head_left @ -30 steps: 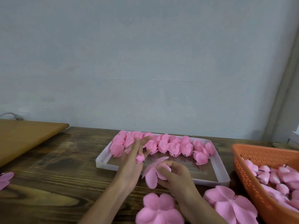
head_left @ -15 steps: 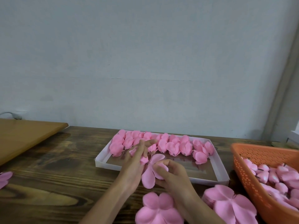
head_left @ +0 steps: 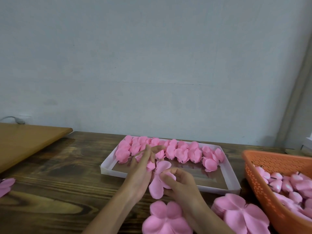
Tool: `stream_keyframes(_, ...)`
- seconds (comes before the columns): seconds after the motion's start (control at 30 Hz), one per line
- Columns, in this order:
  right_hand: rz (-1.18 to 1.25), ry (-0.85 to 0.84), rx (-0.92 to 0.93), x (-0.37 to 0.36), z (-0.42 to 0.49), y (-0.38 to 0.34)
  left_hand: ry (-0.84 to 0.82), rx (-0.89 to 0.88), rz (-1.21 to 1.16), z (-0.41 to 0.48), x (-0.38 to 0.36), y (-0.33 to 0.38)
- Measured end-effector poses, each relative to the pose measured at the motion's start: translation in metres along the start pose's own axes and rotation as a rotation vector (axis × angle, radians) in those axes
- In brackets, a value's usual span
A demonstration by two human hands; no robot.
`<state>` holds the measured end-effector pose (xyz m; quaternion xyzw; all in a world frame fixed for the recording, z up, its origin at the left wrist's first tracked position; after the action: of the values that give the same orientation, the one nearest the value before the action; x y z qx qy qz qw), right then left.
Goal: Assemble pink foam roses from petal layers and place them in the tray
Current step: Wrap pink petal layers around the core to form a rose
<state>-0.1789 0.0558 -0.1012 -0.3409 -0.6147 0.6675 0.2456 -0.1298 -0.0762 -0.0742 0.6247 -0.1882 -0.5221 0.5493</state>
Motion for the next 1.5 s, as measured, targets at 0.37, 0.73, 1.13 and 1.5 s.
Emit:
stream_keyframes(0.37, 0.043, -0.018, 0.037, 0.000, -0.003, -0.005, -0.027, -0.032, 0.017, -0.002, -0.002, -0.001)
stream_keyframes(0.73, -0.279, 0.013, 0.348, -0.004, -0.001, -0.017, -0.068, -0.127, 0.002, -0.005, -0.011, 0.000)
stream_keyframes(1.13, -0.492, 0.074, 0.485, -0.005, -0.011, -0.026, -0.157, -0.156, 0.236, -0.012, -0.017, -0.004)
stream_keyframes(1.5, -0.487, 0.104, 0.483, -0.008, -0.017, -0.029, -0.221, -0.231, 0.340, -0.010, -0.017, -0.012)
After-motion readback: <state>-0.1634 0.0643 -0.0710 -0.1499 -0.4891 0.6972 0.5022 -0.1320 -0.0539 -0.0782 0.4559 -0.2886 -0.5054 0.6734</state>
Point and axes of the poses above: each hand's wrist, its own z-axis towards the middle knuckle, its own x-axis out of the back of the hand, y = z × x, the point moved 3 cm from there along z, towards the middle knuckle, and after that the axes turned 5 degrees about -z, right-handed, at the moved point
